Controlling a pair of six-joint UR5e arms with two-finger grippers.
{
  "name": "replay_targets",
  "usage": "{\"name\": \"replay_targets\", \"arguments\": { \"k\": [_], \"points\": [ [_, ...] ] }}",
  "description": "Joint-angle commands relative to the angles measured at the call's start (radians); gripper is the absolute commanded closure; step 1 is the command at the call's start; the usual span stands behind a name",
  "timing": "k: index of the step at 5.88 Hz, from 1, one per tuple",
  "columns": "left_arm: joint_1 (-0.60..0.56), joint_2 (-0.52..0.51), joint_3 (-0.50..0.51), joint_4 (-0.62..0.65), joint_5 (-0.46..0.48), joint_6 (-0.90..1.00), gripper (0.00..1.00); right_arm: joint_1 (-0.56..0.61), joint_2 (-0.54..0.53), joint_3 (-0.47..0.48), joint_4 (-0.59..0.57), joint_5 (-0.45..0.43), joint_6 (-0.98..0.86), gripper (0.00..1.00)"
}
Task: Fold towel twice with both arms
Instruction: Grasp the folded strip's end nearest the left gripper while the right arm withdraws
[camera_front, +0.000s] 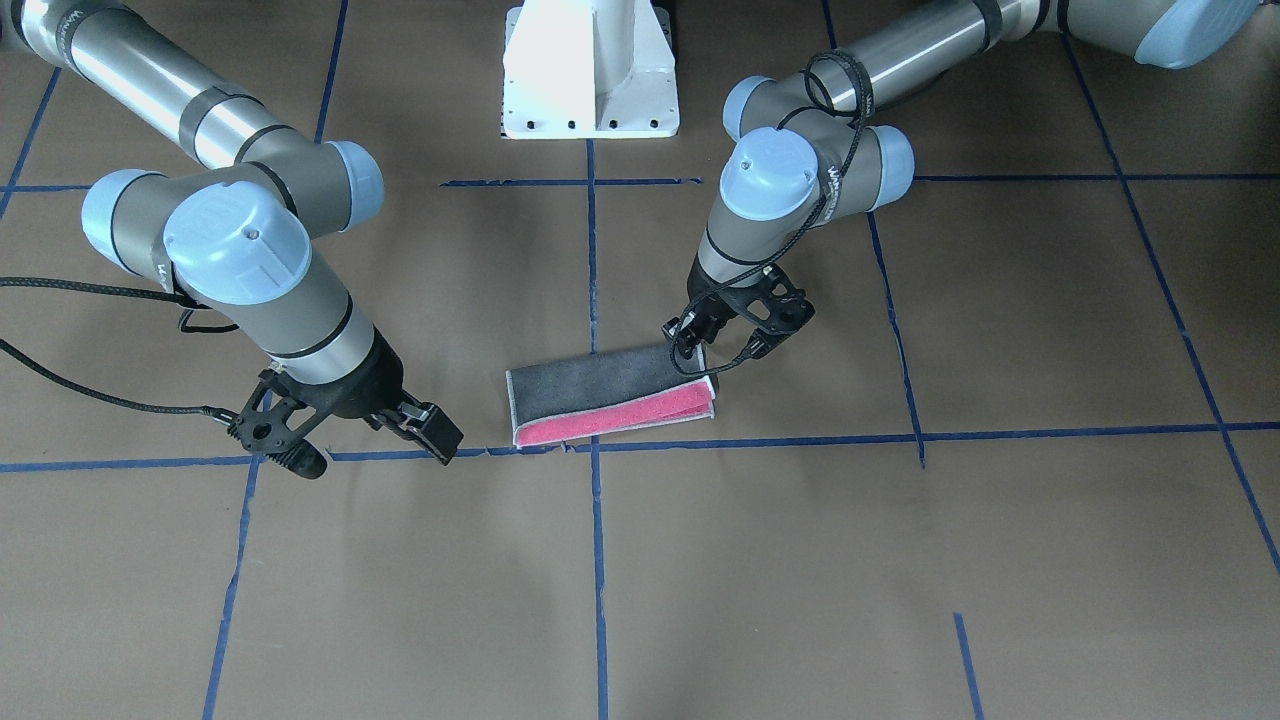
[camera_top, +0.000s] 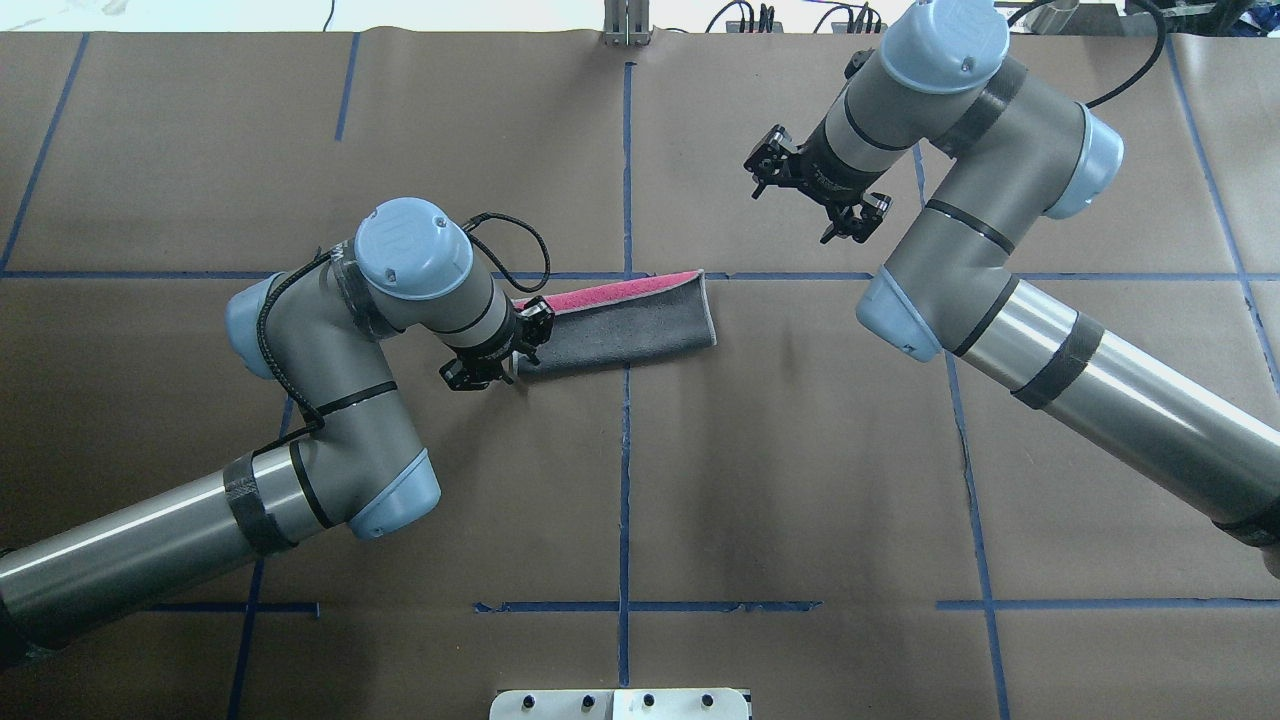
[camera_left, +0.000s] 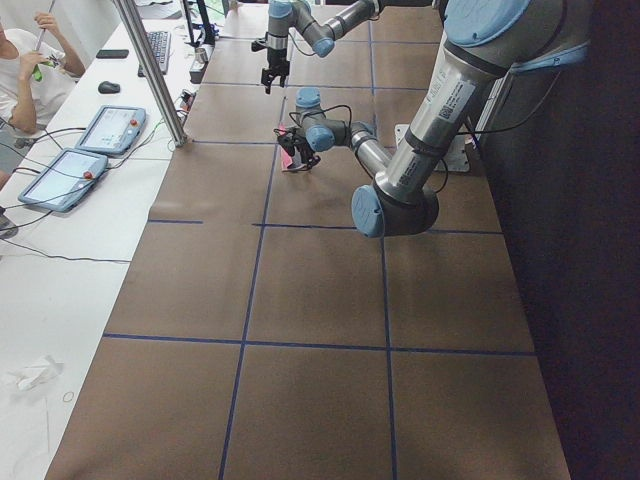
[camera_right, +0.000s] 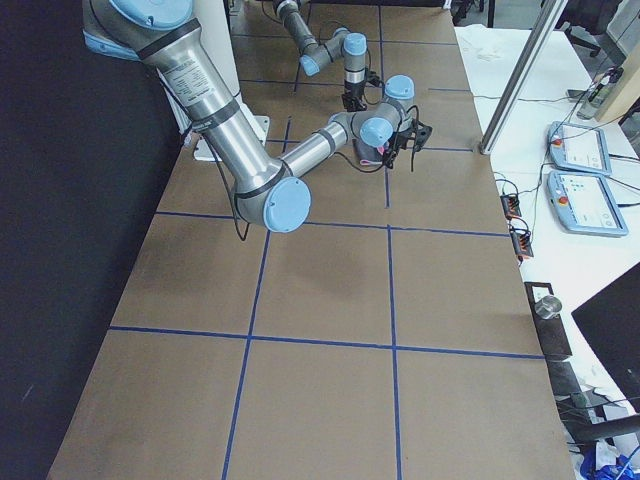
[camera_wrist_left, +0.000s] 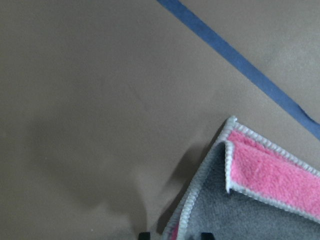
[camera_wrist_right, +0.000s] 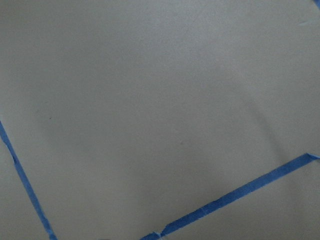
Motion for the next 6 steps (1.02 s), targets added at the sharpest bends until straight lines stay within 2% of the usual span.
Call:
{"name": "replay_targets", "arguments": {
  "k": [1,2,3,4,5,6],
  "points": [
    [0.001,-0.001,0.004,-0.001,0.000,0.002,0.61,0.006,-0.012,0.010,0.000,0.004,-0.002,0.00],
    [0.001,-0.002,0.005,-0.001,0.000,0.005,0.65,0.011,-0.012,0.010,0.000,0.006,-0.002,0.00],
    [0.001,-0.004,0.004,-0.004,0.000,0.014,0.83,0.015,-0.012,0.010,0.000,0.007,-0.017,0.00],
    [0.000,-0.004,0.004,-0.013,0.000,0.015,0.96,0.020,-0.018,0.010,0.000,0.007,-0.020,0.00],
    [-0.011,-0.004,-0.004,-0.006,-0.006,0.016,1.00,0.029,-0.023,0.010,-0.002,0.009,-0.041,0.00],
    [-0.044,-0.010,-0.040,0.005,-0.046,0.016,1.00,0.057,-0.046,0.017,-0.002,0.042,-0.076,0.00]
  ]
}}
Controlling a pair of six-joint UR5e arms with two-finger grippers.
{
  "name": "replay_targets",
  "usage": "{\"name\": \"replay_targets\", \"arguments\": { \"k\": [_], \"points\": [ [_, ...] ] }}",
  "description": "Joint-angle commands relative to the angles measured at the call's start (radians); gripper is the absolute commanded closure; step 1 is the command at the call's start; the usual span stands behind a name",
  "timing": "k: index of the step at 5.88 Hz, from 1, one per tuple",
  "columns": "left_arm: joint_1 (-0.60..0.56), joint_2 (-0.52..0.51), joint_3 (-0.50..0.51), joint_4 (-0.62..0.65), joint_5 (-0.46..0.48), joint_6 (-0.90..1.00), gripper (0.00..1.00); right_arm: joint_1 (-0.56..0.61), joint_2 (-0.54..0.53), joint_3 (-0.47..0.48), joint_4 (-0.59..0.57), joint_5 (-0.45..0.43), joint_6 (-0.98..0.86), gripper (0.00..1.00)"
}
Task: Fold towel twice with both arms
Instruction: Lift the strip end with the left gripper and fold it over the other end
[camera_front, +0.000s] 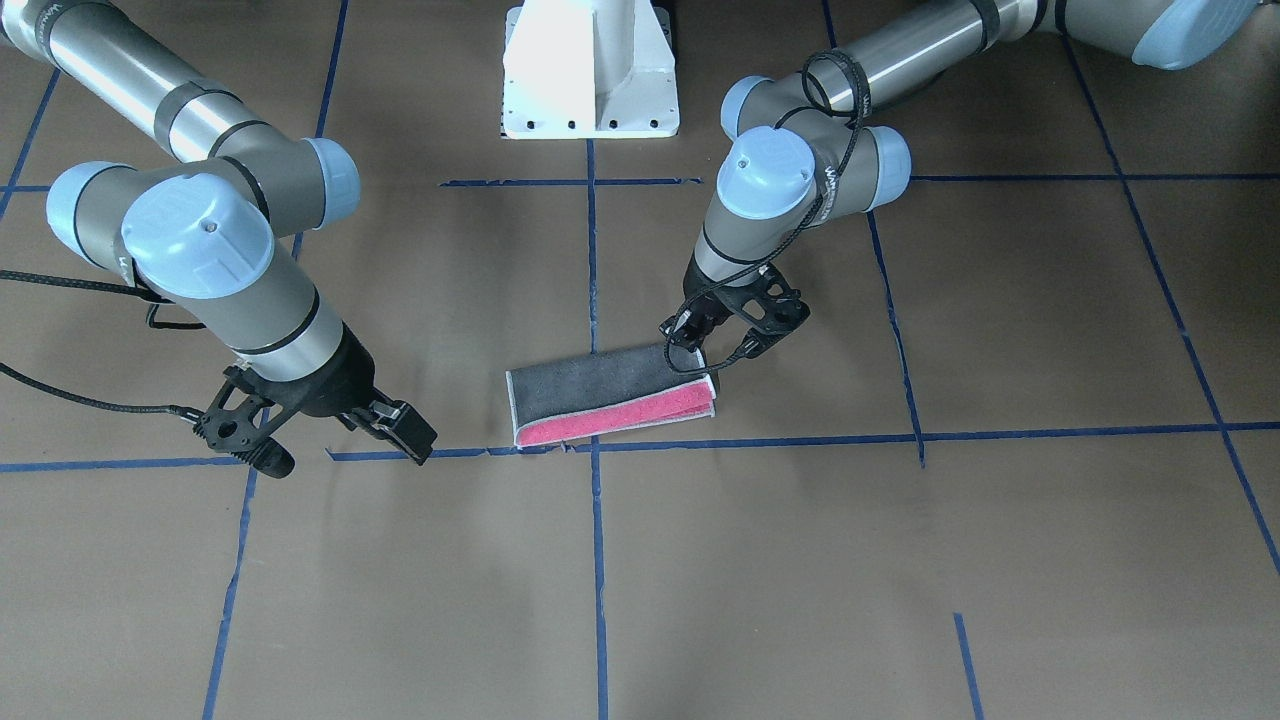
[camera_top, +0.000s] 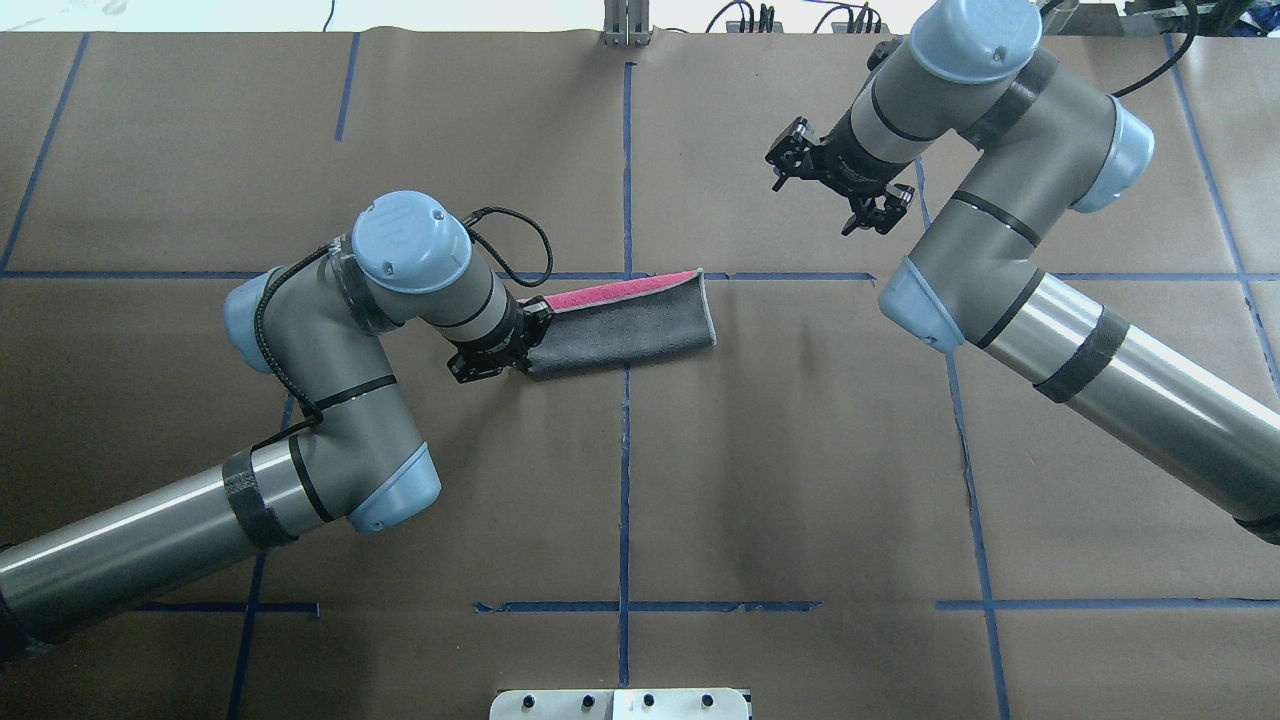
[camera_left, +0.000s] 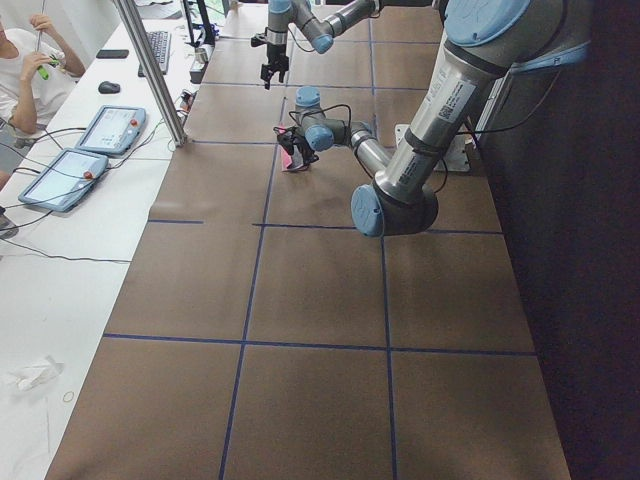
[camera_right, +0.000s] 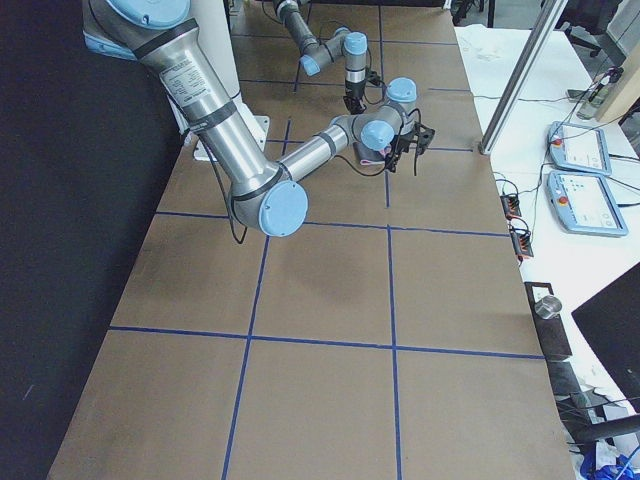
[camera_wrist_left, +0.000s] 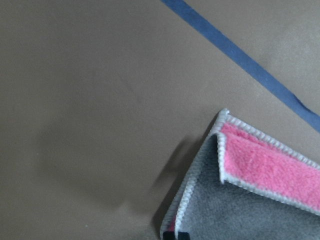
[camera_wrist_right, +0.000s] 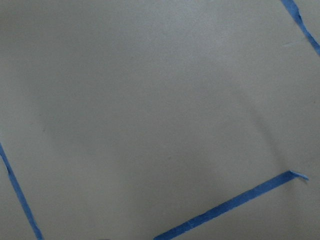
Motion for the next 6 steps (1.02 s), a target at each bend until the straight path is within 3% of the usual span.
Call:
{"name": "replay_targets", "arguments": {
  "k": [1,3,4,6],
  "points": [
    [-0.060,-0.022,-0.065,0.047,-0.103,-0.001,1.00,0.067,-0.081,0.061,-0.002,0.076,-0.086,0.00],
    [-0.061,-0.135,-0.049,0.131,-0.099,-0.004,1.00,0.155,-0.221,0.181,-0.005,0.180,-0.195,0.00],
    [-0.059,-0.213,0.029,0.130,-0.096,-0.004,1.00,0.167,-0.267,0.221,-0.005,0.191,-0.218,0.00],
    [-0.053,-0.449,0.327,0.099,-0.072,-0.004,1.00,0.170,-0.321,0.269,-0.005,0.196,-0.240,0.00]
  ]
}}
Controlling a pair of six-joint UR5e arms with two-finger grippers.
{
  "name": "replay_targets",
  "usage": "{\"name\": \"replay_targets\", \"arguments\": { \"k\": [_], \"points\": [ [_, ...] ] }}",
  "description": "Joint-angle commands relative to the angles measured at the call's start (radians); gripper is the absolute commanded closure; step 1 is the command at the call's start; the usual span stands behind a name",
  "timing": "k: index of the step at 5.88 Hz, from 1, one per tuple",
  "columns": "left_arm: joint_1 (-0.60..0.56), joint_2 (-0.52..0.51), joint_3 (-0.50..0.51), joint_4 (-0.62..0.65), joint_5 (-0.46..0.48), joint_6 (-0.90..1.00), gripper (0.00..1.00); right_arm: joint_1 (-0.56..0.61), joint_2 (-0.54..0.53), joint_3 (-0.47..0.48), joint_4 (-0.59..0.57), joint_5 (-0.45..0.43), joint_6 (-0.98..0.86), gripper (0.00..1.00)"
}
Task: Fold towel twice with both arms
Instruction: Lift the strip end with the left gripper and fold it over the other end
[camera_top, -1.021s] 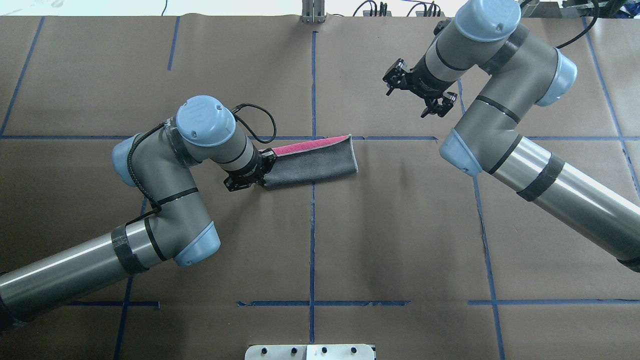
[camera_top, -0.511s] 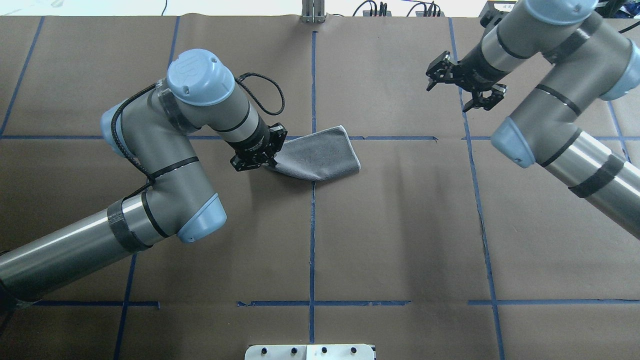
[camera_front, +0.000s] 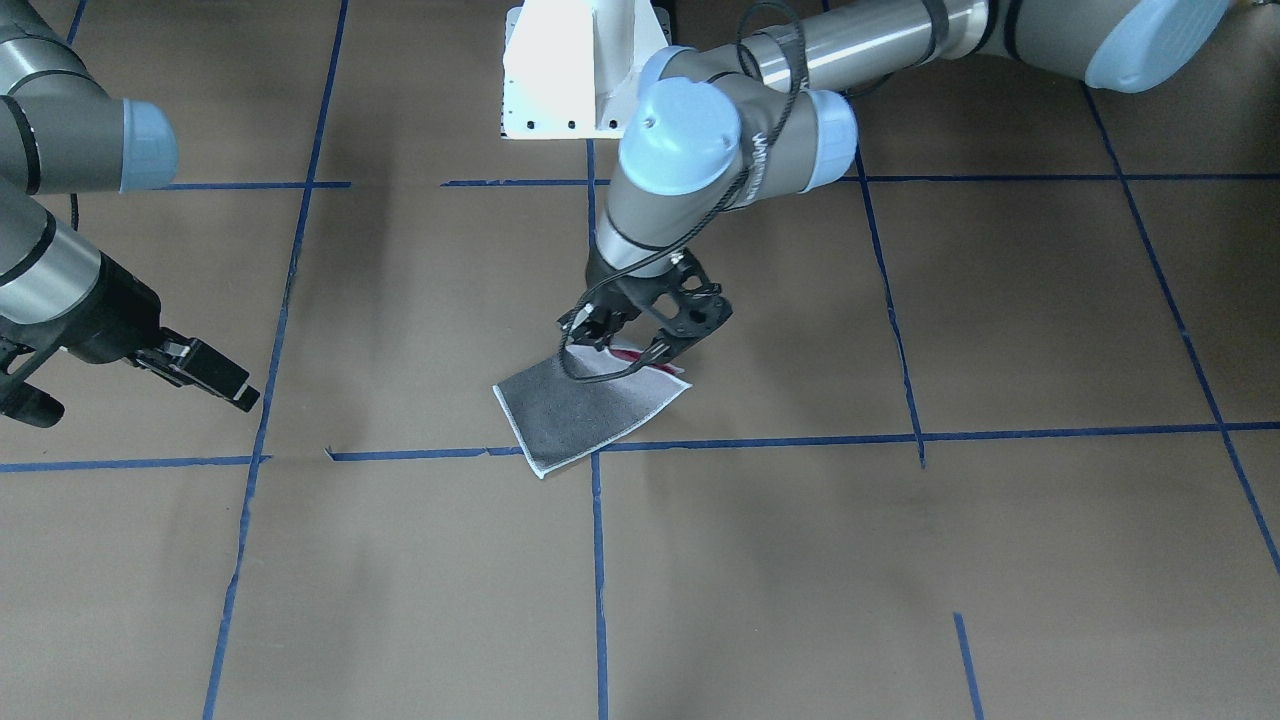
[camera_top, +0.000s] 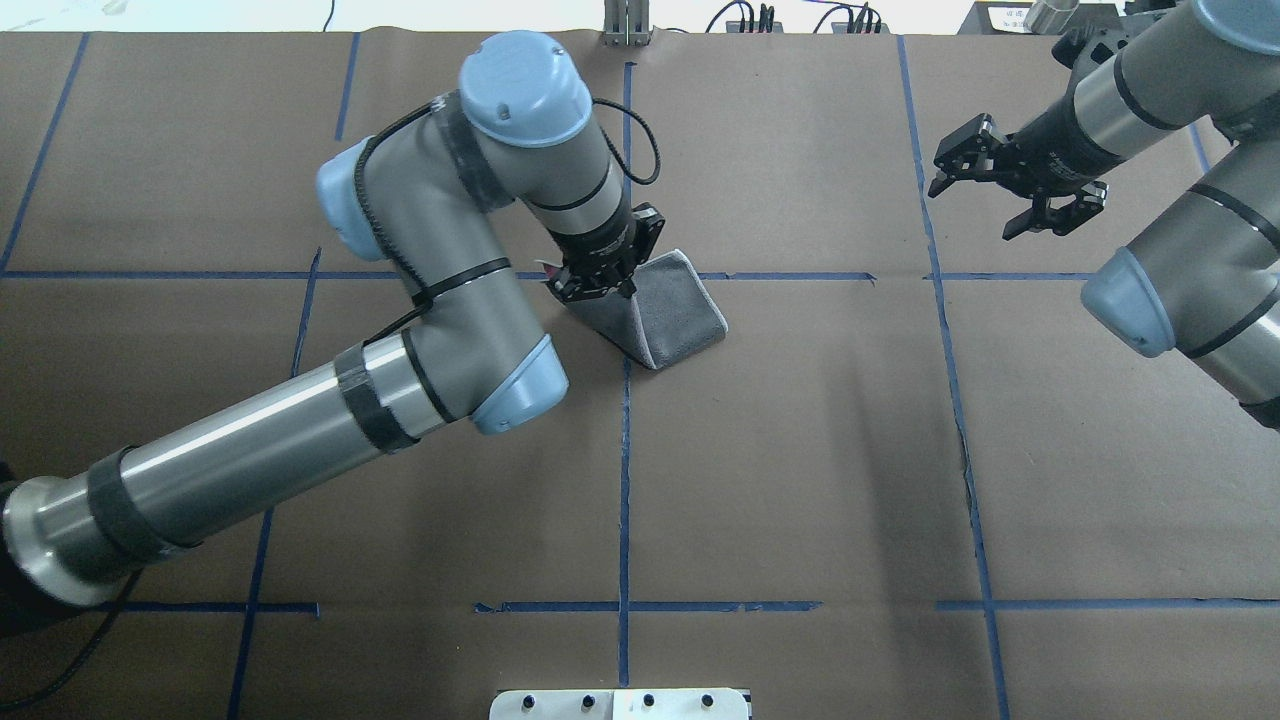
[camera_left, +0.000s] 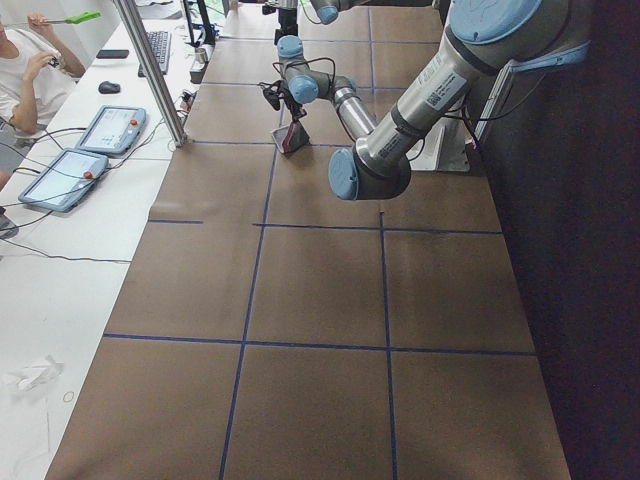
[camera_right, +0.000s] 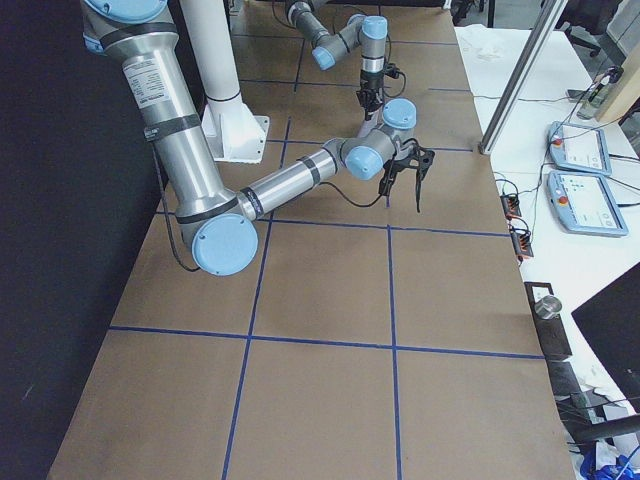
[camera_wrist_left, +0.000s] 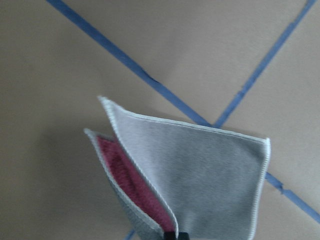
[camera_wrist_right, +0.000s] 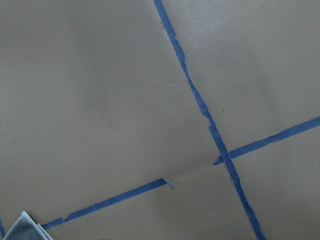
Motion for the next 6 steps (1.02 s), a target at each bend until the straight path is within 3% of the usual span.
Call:
{"name": "replay_targets", "arguments": {
  "k": [1,2,4,6],
  "points": [
    [0.008,-0.166,0.280,-0.139,0.049,-0.001,1.00,0.004,-0.085,0.056,0.001,0.002,-0.055,0.00],
    [0.028,-0.212,0.403,-0.231,0.090,0.001,1.00,0.008,-0.104,0.061,0.001,-0.001,-0.070,0.00],
    [0.091,-0.213,0.418,-0.275,0.161,0.002,0.97,0.006,-0.107,0.062,0.001,-0.009,-0.070,0.00],
    [0.103,-0.211,0.423,-0.348,0.169,0.034,0.00,0.006,-0.112,0.062,0.005,-0.012,-0.070,0.00]
  ]
}}
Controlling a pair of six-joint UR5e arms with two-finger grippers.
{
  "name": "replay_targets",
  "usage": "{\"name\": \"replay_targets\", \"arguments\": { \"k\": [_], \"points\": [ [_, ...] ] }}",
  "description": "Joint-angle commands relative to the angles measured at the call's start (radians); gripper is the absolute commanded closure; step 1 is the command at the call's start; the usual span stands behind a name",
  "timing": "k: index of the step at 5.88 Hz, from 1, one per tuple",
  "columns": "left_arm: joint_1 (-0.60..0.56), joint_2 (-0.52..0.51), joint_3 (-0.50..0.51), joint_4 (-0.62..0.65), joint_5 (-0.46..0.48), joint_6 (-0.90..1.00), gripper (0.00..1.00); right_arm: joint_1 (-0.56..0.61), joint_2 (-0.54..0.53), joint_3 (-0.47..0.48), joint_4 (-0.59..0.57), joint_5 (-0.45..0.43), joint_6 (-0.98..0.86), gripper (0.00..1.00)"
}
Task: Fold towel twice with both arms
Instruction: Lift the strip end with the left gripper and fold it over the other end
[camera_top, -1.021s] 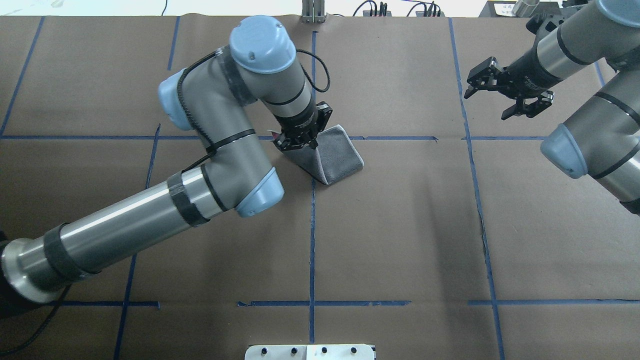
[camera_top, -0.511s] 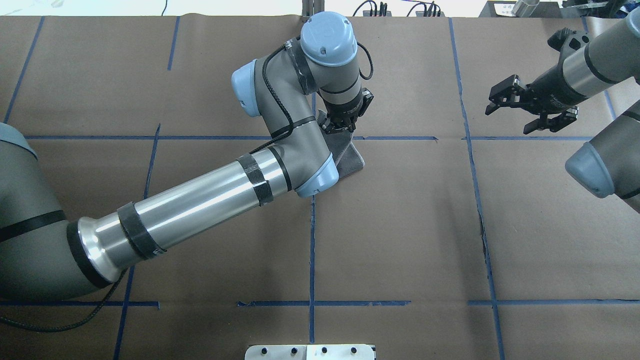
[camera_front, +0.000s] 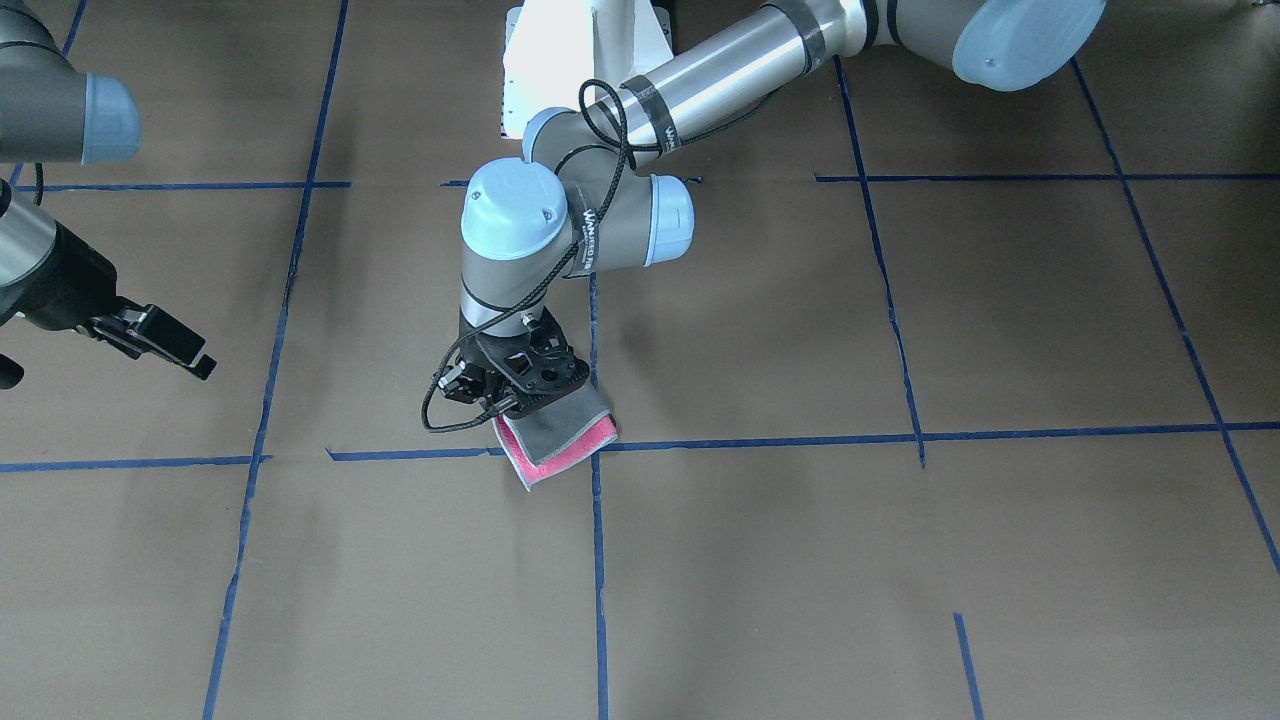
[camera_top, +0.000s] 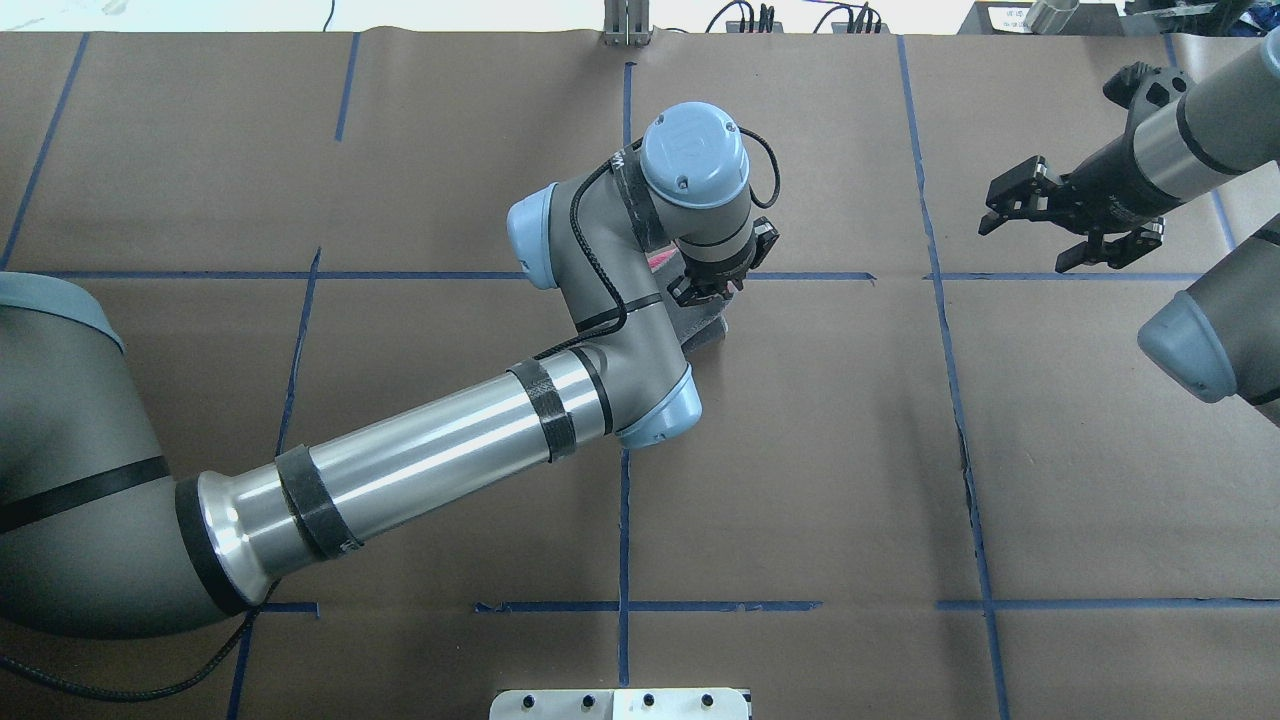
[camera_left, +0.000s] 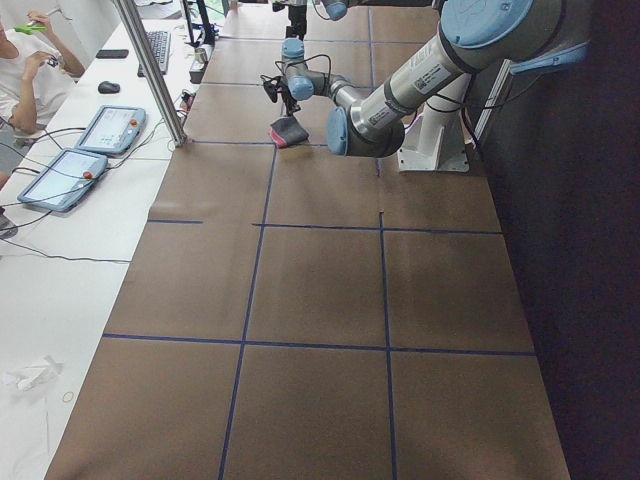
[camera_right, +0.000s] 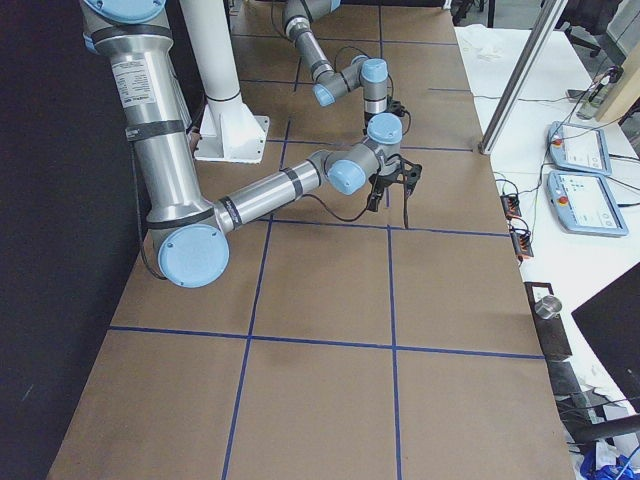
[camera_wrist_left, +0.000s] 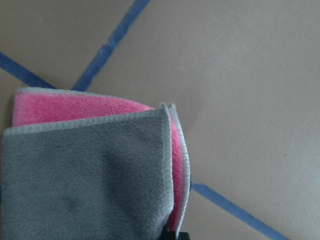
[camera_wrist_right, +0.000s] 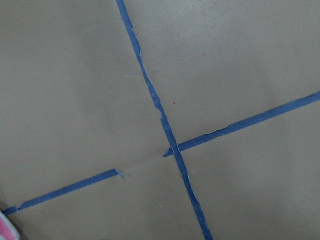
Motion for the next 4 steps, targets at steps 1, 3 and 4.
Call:
{"name": "replay_targets", "arguments": {
  "k": [1,3,4],
  "points": [
    [0.002,0.005,-0.015,-0.032,0.001,0.020,0.00,0.000,-0.001,0.000,0.001,-0.001,0.001,0.00],
    [-0.050,0.181,-0.276,0.019,-0.115,0.026,0.00,0.044,-0.006,0.014,-0.002,0.011,-0.033,0.00],
    [-0.120,0.334,-0.472,0.066,-0.193,0.065,0.00,0.066,-0.048,0.032,-0.004,0.013,-0.124,0.00]
  ]
}}
